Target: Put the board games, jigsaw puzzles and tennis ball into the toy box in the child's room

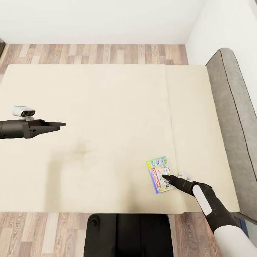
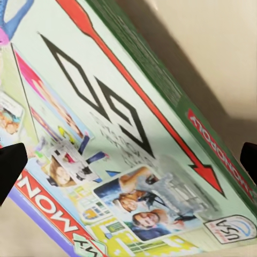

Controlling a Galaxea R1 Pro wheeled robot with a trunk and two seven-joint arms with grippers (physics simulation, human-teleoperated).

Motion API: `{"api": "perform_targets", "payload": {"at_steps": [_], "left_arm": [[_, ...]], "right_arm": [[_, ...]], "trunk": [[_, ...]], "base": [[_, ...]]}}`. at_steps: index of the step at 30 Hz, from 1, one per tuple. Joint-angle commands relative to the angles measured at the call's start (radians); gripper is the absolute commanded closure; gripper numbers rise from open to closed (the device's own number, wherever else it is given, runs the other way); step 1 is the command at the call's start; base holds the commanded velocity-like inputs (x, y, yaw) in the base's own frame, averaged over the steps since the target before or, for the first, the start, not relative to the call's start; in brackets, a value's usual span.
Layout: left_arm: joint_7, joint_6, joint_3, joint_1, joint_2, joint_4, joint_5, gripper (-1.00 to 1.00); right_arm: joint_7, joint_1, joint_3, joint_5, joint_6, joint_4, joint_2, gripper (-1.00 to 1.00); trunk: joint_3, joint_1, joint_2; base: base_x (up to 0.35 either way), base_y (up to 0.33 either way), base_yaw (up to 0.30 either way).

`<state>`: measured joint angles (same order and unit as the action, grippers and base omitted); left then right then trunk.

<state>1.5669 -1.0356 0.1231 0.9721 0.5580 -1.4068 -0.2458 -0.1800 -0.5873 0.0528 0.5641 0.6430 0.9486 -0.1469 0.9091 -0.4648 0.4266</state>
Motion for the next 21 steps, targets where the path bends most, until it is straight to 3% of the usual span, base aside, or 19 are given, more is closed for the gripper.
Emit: {"api": "perform_targets", "payload": {"at_steps": [1,21], "left_arm": [[0.004,-0.011,0.000,0.000,0.000,0.000,0.000,-1.00],[0.004,-0.011,0.000,0.000,0.000,0.000,-0.001,-1.00]], "right_arm": [[-0.004,0.000,0.002,0.000,0.006,0.000,0.000,-1.00],[-0.005,0.000,0.000,0.000,0.004,0.001,0.001,-1.00]], "trunk": [[0.001,-0.001,0.001],[0.001,-0.001,0.001]], "base": [[0.000,0.097,0.000],[0.000,0.055,0.000]]}}
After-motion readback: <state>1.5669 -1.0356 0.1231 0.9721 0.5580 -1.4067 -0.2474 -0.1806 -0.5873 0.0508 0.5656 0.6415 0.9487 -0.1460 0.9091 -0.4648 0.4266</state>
